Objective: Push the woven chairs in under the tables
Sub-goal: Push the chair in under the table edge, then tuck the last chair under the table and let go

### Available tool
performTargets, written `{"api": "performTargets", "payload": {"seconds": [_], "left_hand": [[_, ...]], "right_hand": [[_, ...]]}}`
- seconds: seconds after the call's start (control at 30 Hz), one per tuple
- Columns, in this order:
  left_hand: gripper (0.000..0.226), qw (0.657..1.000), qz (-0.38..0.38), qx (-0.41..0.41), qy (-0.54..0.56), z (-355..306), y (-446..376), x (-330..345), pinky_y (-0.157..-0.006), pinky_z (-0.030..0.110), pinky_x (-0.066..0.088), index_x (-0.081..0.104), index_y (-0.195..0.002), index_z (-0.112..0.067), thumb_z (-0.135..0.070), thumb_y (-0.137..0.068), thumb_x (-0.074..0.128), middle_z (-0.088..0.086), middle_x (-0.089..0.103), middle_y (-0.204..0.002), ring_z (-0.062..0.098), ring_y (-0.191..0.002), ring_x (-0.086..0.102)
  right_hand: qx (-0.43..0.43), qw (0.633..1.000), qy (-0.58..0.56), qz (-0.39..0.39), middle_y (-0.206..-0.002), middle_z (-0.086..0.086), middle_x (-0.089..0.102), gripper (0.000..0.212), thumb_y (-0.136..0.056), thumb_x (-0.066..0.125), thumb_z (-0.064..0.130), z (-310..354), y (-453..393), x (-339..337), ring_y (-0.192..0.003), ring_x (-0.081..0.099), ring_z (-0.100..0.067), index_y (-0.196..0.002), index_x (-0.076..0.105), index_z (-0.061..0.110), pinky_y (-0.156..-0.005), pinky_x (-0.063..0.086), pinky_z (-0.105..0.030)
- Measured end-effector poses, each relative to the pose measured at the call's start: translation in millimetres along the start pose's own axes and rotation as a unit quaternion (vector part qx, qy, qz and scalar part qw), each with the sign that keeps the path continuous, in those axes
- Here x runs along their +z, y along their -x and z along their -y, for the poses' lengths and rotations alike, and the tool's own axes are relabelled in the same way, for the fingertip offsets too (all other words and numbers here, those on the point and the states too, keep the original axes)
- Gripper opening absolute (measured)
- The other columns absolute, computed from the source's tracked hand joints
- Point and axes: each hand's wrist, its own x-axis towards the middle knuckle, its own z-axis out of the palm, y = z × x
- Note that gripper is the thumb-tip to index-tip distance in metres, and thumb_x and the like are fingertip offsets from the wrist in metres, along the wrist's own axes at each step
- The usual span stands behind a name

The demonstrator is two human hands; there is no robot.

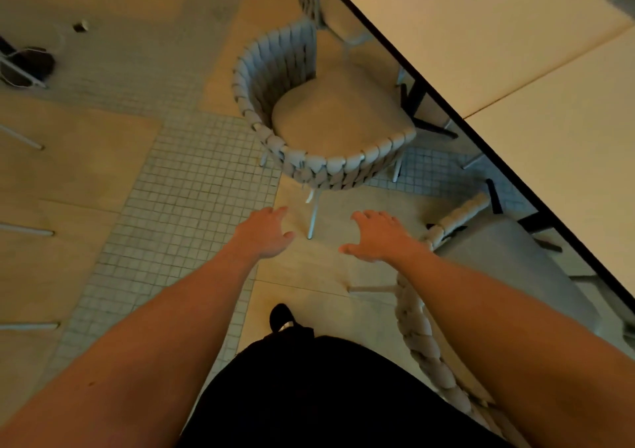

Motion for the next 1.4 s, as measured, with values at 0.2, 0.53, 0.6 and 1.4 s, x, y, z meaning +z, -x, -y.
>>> {"api": "performTargets", "payload": {"seconds": [0.2, 0.53, 0.6, 1.4], "left_hand": [[0.074, 1.0, -0.017, -0.017, 0.007, 51, -24, -36, -0.113, 0.053, 0.037, 0.024, -0.158, -0.022, -0.055, -0.097, 0.051, 0.012, 0.037, -0.157, 0.034, -0.143, 0.035], [0.074, 0.999, -0.026, -0.025, 0.007, 90, -70, -89, -0.113, 0.054, 0.037, 0.022, -0.159, -0.025, -0.054, -0.097, 0.053, 0.011, 0.035, -0.159, 0.033, -0.144, 0.033], [0.075, 0.999, -0.023, -0.023, 0.006, 95, -86, -98, -0.114, 0.054, 0.035, 0.022, -0.159, -0.025, -0.054, -0.097, 0.053, 0.01, 0.033, -0.16, 0.033, -0.145, 0.031], [0.099, 0.993, 0.026, 0.076, -0.087, 139, -306, -217, -0.118, 0.063, 0.017, 0.016, -0.159, -0.032, -0.079, -0.081, 0.054, 0.009, 0.015, -0.166, 0.035, -0.151, 0.016]], "right_hand": [[-0.017, 1.0, 0.017, 0.002, -0.16, -0.01, 0.035, 0.086, -0.091, 0.056, 0.069, 48, -45, -31, -0.144, 0.033, -0.036, -0.157, 0.03, 0.019, -0.116, 0.032, -0.054], [-0.029, 0.999, 0.003, 0.012, -0.161, -0.01, 0.033, 0.086, -0.09, 0.059, 0.067, 75, -107, -64, -0.148, 0.029, -0.035, -0.156, 0.031, 0.019, -0.118, 0.029, -0.054], [-0.036, 0.999, 0.001, 0.011, -0.159, -0.012, 0.035, 0.085, -0.09, 0.059, 0.066, 75, -128, -73, -0.146, 0.032, -0.036, -0.155, 0.032, 0.018, -0.116, 0.032, -0.053], [0.064, 0.99, -0.109, 0.058, -0.158, -0.01, 0.034, 0.092, -0.085, 0.059, 0.074, 90, -296, -146, -0.144, 0.031, -0.037, -0.156, 0.029, 0.024, -0.116, 0.03, -0.053]]}}
